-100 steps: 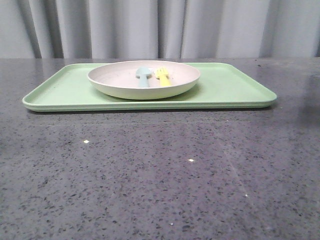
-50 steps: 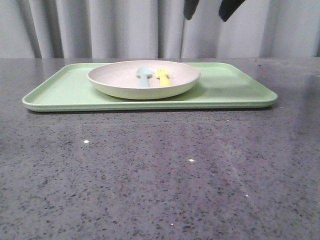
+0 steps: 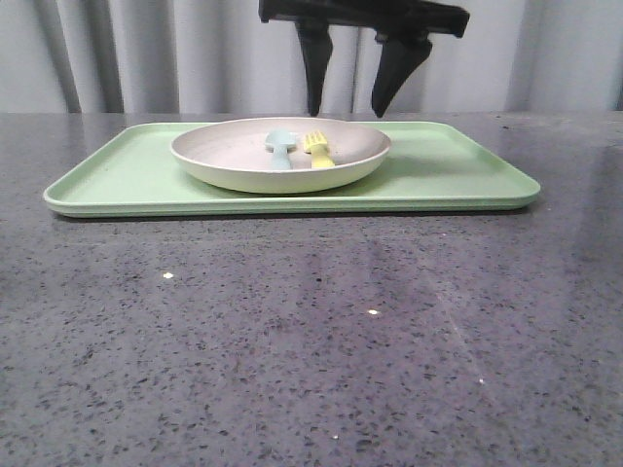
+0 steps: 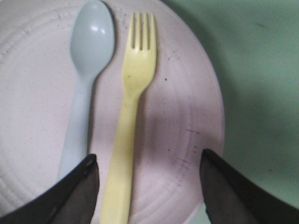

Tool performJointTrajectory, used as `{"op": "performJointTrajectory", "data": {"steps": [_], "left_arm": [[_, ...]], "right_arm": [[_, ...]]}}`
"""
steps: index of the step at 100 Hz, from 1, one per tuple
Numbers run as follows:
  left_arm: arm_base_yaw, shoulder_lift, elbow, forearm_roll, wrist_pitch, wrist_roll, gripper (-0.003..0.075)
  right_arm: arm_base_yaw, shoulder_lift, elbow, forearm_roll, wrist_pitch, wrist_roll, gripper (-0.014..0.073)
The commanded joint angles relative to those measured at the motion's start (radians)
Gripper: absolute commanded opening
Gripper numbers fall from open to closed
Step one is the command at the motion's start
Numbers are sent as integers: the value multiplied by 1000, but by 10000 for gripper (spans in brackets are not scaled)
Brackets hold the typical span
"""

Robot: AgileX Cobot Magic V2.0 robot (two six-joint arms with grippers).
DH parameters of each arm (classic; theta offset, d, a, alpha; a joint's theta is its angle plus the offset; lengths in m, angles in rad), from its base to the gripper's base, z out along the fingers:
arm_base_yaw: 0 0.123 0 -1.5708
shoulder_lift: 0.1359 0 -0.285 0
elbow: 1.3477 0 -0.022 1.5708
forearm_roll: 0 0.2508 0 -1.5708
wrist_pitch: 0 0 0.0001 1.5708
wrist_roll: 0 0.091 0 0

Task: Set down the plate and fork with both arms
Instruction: 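Lower the open right gripper over the yellow fork on the plate, then close the right gripper on the yellow fork and lift it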

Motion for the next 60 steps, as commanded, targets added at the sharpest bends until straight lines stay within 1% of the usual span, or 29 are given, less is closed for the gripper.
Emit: {"op": "performJointTrajectory", "data": {"steps": [1, 12, 60], "left_arm": [[0, -5, -27, -24, -67, -3, 153], [0, -5, -27, -24, -67, -3, 153], [0, -5, -27, -24, -67, -3, 153]], "right_arm": [[-1, -38, -38, 11, 16, 5, 475], [-1, -20, -38, 40, 15, 6, 475], [-1, 18, -38, 41, -9, 6, 473]]}}
